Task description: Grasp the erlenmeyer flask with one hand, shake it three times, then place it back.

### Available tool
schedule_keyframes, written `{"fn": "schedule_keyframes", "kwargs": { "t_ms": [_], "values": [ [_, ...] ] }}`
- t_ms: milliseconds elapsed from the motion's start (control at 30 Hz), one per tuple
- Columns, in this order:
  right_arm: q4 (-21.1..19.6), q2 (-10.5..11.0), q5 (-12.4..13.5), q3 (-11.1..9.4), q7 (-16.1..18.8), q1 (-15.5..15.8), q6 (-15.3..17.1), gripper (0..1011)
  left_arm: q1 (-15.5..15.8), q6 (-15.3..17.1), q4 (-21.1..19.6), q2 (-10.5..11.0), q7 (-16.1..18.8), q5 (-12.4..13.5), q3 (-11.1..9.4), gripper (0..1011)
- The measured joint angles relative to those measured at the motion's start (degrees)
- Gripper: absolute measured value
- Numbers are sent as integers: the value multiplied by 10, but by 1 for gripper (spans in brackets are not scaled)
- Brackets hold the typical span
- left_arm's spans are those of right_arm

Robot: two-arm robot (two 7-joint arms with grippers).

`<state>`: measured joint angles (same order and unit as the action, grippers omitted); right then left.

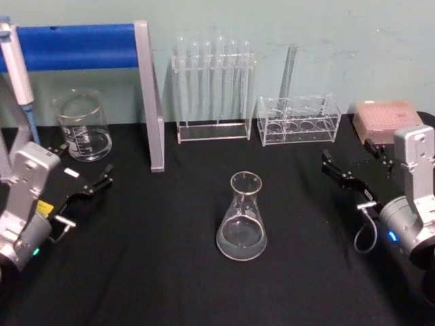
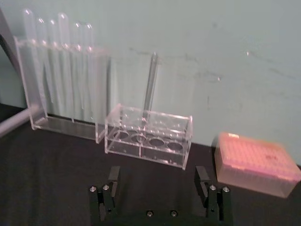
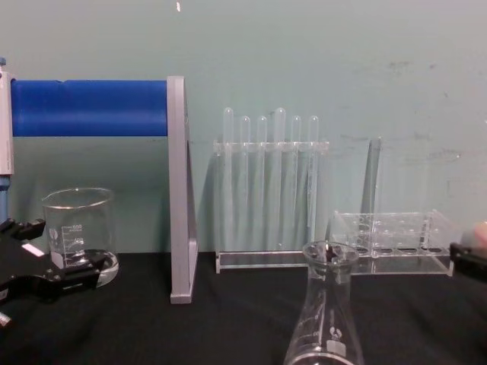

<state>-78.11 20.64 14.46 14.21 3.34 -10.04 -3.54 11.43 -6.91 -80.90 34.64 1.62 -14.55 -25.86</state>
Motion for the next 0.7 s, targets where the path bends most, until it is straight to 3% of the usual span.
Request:
{"fn": "schedule_keyframes", "kwargs": {
  "t_ms": [700],
  "values": [
    [8, -25, -28, -13, -5, 3, 31, 1003, 0, 0, 0, 0, 0, 0, 0, 1001]
  ]
}}
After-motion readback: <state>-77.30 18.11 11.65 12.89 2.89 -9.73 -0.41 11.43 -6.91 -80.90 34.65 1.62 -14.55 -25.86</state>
